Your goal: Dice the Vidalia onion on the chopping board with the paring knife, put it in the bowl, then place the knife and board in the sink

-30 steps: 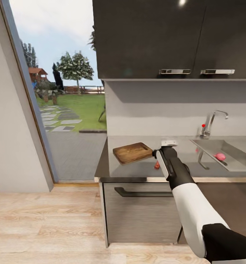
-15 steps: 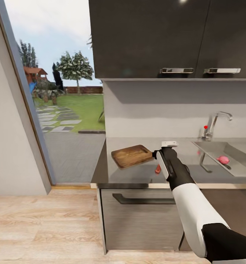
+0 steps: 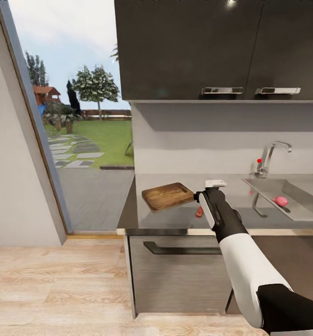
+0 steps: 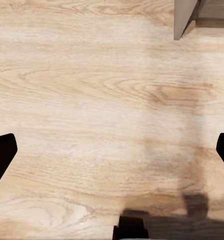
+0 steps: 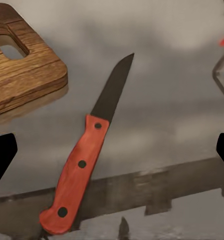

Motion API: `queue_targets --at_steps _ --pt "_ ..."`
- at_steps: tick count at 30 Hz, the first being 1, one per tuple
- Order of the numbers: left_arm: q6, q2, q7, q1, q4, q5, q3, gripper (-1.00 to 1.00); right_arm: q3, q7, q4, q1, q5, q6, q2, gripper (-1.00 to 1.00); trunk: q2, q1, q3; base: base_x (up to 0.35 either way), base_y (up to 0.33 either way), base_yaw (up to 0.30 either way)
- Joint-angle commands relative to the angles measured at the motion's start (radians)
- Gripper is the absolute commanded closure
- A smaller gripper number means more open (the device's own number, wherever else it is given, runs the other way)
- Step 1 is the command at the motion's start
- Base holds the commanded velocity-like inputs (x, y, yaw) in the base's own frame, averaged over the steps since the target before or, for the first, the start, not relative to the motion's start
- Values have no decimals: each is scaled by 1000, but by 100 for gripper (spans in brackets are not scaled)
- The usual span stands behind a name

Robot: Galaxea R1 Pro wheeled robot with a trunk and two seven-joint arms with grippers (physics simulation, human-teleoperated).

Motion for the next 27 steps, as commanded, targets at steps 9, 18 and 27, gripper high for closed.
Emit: queue_targets --at_steps 9,18,27 --pt "-3 0 0 0 1 2 2 -100 2 -4 40 -1 -2 -31 0 -100 -1 0 -1 -22 0 0" --pt "-3 0 0 0 1 2 2 -100 2 -3 78 -1 -3 -50 0 -100 -1 0 -1 47 0 0" --pt "-3 0 0 0 0 2 2 -100 1 6 121 -1 -5 -91 0 -100 -1 0 -1 2 0 0"
